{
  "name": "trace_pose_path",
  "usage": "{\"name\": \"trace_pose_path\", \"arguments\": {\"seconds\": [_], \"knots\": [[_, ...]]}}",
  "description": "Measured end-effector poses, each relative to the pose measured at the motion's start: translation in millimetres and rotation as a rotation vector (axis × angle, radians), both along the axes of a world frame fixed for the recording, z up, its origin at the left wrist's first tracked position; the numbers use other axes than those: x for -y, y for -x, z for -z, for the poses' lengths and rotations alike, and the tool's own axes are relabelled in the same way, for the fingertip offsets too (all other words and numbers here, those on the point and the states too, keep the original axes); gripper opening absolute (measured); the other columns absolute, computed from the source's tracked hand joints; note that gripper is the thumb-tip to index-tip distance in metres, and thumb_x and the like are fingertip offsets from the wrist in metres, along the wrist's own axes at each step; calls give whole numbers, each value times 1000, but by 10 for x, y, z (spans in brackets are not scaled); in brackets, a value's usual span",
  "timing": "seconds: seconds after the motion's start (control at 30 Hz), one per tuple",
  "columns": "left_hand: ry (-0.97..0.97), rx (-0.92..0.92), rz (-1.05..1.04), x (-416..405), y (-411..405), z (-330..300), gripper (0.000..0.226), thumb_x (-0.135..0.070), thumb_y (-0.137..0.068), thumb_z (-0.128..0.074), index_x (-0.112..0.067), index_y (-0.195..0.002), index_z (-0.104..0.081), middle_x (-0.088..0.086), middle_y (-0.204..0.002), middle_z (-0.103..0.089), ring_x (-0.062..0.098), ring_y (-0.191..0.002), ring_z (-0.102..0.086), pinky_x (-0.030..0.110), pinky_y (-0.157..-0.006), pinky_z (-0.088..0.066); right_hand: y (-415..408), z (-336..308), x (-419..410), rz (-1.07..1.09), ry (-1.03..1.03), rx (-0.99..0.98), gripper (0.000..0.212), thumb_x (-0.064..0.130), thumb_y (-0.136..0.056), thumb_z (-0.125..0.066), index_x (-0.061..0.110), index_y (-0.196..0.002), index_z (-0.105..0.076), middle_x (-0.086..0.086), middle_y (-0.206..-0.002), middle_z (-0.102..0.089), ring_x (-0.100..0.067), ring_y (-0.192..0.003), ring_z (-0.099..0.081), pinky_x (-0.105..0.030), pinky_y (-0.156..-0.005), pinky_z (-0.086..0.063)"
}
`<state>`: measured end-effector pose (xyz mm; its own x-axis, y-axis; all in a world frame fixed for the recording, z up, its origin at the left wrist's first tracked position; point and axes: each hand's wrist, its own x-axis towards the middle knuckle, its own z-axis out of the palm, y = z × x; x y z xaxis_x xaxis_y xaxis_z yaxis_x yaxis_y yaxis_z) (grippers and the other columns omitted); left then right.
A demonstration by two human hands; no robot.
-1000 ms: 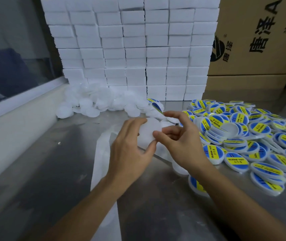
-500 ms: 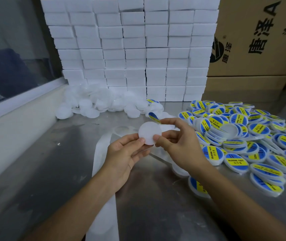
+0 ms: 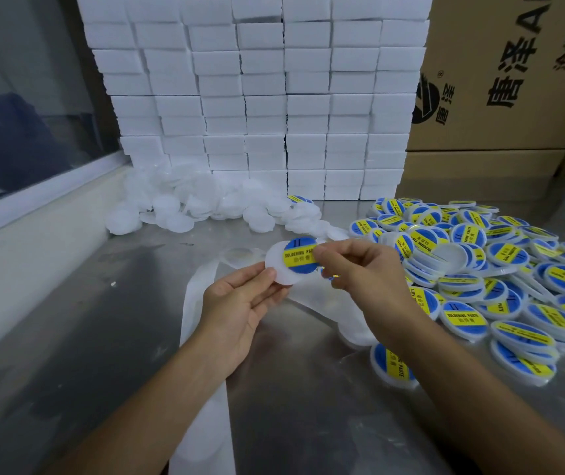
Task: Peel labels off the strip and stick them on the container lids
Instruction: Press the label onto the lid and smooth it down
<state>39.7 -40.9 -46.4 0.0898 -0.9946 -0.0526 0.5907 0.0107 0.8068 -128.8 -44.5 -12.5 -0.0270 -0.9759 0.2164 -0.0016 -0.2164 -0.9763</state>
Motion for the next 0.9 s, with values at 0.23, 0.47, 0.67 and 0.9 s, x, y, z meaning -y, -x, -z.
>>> {"name": "trace_pose_path", "arguments": {"seconds": [0.23, 0.47, 0.67, 0.9], "knots": [[47, 56, 47, -18, 5, 11, 37, -9, -69, -70, 4, -103, -68, 19, -99, -74, 27, -92, -73, 27, -70, -59, -55, 35, -10, 9, 93, -56, 3, 8, -82, -74, 8, -80, -75, -1, -67, -72, 0, -52, -58, -11, -51, -45], [47, 78, 52, -19, 5, 13, 39, -10, -68, -70, 4, -104, -67, 19, -98, -74, 26, -91, -73, 27, -70, -59, -58, 57, 1, 25, 124, -93, 2, 8, -82, -75, 9, -80, -75, 1, -70, -73, 1, -54, -60, -10, -52, -46], [24, 88, 18, -38, 23, -15, 35, -6, -72, -71, 7, -103, -66, 22, -96, -74, 28, -89, -73, 28, -70, -59, -71, 85, 3, 42, 185, -149, 7, 6, -82, -75, 11, -77, -74, 8, -66, -71, 1, -57, -64, -11, -57, -49], [27, 131, -8, -60, 47, -6, 15, 2, -82, -66, 5, -96, -67, 21, -93, -74, 26, -83, -74, 30, -72, -60, -98, 191, 0, 212, 366, -562, 7, 27, -81, -77, 25, -87, -74, 14, -80, -68, -6, -65, -62, -26, -62, -50]]}}
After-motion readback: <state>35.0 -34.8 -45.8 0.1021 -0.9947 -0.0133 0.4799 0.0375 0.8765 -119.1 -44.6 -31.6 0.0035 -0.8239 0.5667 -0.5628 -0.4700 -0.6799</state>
